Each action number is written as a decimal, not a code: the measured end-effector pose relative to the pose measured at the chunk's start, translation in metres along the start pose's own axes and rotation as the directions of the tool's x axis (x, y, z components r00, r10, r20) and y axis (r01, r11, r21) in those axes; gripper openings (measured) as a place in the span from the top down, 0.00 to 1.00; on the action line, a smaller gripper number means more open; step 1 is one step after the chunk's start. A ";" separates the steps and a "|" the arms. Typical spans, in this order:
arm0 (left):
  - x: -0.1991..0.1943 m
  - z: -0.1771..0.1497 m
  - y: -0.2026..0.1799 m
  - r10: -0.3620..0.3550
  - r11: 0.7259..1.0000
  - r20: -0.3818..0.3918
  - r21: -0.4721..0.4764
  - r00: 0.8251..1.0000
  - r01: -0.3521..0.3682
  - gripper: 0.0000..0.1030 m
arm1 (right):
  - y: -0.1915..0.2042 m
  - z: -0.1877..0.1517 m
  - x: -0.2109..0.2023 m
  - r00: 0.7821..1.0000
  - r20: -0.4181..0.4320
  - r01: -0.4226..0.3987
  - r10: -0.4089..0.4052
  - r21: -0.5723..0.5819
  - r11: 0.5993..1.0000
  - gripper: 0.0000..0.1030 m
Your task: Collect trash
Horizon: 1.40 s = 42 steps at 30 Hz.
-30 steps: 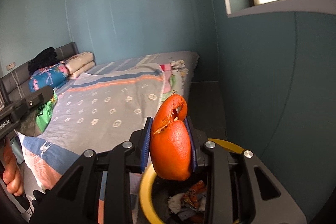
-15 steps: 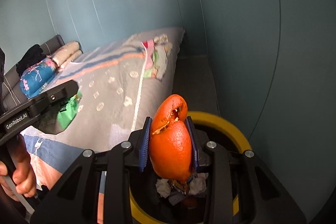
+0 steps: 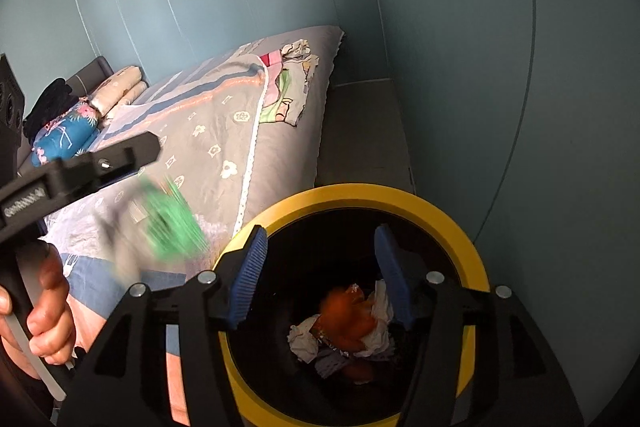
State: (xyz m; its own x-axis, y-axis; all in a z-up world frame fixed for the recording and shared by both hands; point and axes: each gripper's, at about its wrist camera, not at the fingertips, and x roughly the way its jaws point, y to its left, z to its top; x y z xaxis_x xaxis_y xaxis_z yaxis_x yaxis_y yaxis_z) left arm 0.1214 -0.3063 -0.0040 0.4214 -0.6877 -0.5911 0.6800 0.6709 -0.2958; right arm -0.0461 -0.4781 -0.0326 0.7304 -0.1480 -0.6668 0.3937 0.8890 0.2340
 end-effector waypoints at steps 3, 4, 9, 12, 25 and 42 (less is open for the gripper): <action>-0.011 0.002 0.007 -0.002 1.000 0.033 -0.018 0.999 0.003 0.23 | 0.001 -0.002 -0.006 1.000 0.016 -0.009 0.009 -0.001 1.000 0.47; -0.014 0.003 0.008 0.003 1.000 0.043 -0.021 0.999 -0.002 0.22 | 0.001 -0.002 -0.007 1.000 0.020 -0.011 0.011 -0.002 1.000 0.46; -0.045 0.002 0.024 0.048 0.998 0.109 -0.036 0.993 -0.045 0.18 | 0.012 0.002 -0.014 0.999 0.048 -0.017 0.019 -0.028 0.999 0.44; -0.065 -0.002 0.038 0.079 0.995 0.139 -0.066 0.987 -0.071 0.17 | 0.023 0.005 -0.017 0.998 0.057 -0.023 0.026 -0.051 0.998 0.43; -0.196 -0.039 0.111 0.362 0.928 0.276 -0.197 0.890 -0.316 0.08 | 0.128 0.011 -0.035 0.989 0.078 -0.100 0.123 -0.255 0.962 0.20; -0.320 -0.101 0.145 0.673 0.739 0.328 -0.343 0.663 -0.581 0.08 | 0.275 -0.018 -0.074 0.937 0.172 -0.195 0.304 -0.464 0.864 0.08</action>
State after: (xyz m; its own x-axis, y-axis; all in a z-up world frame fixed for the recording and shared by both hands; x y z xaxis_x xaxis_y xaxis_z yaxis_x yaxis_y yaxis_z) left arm 0.0246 0.0390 0.0668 0.9338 -0.0951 -0.3449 0.0519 0.9898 -0.1326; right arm -0.0020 -0.2149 0.0690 0.9000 0.0572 -0.4321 -0.0614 0.9981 0.0043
